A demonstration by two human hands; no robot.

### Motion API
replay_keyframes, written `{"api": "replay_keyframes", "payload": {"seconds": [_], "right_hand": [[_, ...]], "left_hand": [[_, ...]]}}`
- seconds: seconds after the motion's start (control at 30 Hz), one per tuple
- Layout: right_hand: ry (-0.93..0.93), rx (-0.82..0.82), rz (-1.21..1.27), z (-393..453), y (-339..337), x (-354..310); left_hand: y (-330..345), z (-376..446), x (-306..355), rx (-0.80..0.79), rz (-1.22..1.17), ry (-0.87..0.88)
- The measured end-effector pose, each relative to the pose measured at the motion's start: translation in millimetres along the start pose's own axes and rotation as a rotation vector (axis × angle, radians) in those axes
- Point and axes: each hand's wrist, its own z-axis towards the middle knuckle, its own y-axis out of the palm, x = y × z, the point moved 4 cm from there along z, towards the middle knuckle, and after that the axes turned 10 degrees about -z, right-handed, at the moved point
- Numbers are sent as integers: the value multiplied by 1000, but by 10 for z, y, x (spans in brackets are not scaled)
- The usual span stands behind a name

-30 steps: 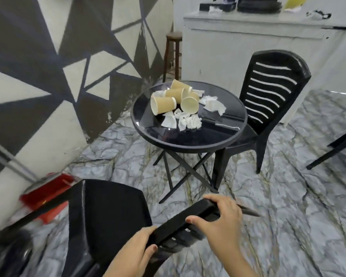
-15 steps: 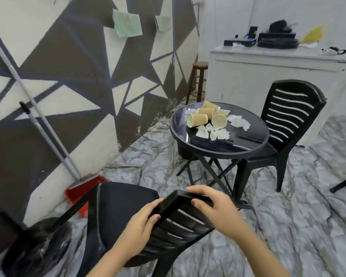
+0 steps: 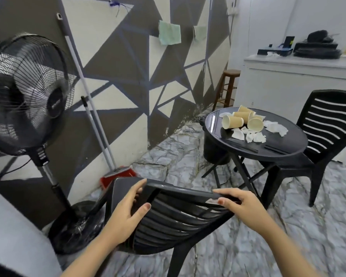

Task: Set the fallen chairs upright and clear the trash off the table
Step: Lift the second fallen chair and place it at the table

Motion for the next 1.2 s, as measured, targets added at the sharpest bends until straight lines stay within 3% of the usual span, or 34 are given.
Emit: {"api": "replay_keyframes", "payload": {"seconds": [0.23, 0.43, 0.7, 0.97, 1.2], "right_hand": [[-8, 48, 12, -32, 172, 134], [6, -66, 42, 69, 339, 201], [11, -155, 228, 352, 643, 217], [221, 32, 496, 208, 787, 310], [231, 181, 531, -157, 533, 509]], "left_hand": [[-349, -157, 271, 171, 86, 187], [-728, -348, 105, 346, 95, 137], [-1082, -526, -23, 403, 58, 72], [-1161, -470, -65, 455, 18, 60], [-883, -338, -72, 350, -90, 109]]}}
